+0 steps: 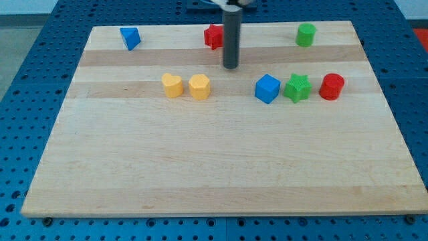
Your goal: Push the yellow heart to the center
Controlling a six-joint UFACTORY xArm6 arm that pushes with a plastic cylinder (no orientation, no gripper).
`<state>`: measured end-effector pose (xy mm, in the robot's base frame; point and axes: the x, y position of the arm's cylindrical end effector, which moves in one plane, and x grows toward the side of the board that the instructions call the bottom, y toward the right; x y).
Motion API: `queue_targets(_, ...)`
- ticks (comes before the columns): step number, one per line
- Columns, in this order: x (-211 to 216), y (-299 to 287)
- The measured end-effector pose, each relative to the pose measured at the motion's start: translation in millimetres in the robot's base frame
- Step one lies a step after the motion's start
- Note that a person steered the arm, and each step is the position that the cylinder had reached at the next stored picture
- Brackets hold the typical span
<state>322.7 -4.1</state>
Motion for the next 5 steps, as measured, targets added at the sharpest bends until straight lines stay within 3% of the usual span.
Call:
queue_targets(3,29,-107)
queue_targets(5,55,-117)
